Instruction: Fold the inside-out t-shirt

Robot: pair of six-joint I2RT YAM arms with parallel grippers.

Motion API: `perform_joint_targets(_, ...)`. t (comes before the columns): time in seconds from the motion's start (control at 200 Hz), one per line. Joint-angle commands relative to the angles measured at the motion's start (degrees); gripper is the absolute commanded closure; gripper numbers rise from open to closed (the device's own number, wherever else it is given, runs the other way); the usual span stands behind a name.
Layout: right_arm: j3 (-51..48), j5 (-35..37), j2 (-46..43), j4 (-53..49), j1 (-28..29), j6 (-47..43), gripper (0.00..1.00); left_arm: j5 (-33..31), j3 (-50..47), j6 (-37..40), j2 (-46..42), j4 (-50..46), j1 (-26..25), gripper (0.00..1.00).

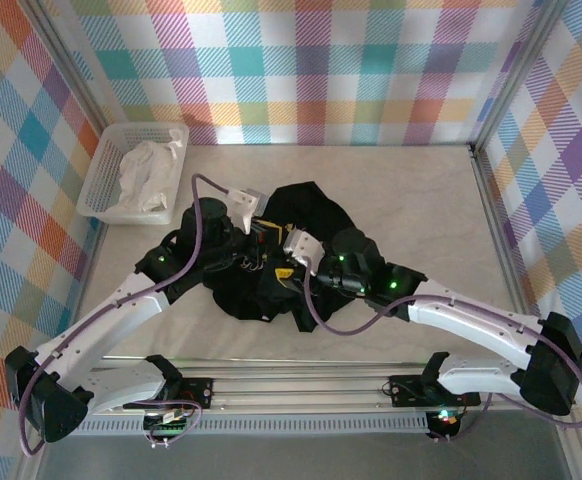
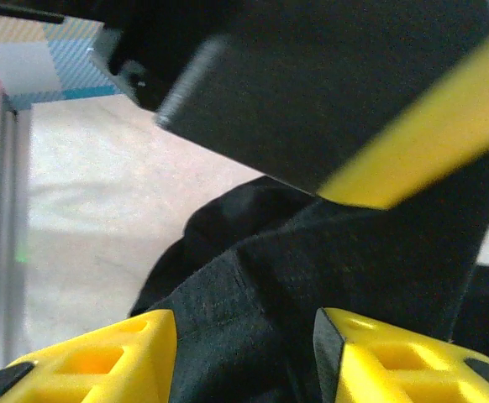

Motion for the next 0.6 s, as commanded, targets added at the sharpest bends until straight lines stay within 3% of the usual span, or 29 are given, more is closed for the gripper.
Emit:
perform_joint_targets(0.0, -0.9, 9.4, 1.3, 5.5, 2.8, -9.0, 0.51, -0.7, 3.3, -2.9, 0.5, -2.7, -0.7, 1.00)
perform_joint_targets(0.43, -2.2, 25.7, 6.7, 17.4, 8.3, -19.8, 0.53, 0.3, 4.9, -6.0, 1.7, -4.7, -0.7, 1.00)
perform_joint_targets(0.595, -2.9, 28.4, 7.6, 19.1, 9.0, -21.1, 0.53, 0.0, 5.2, -7.2, 2.1, -5.0, -0.7, 1.00)
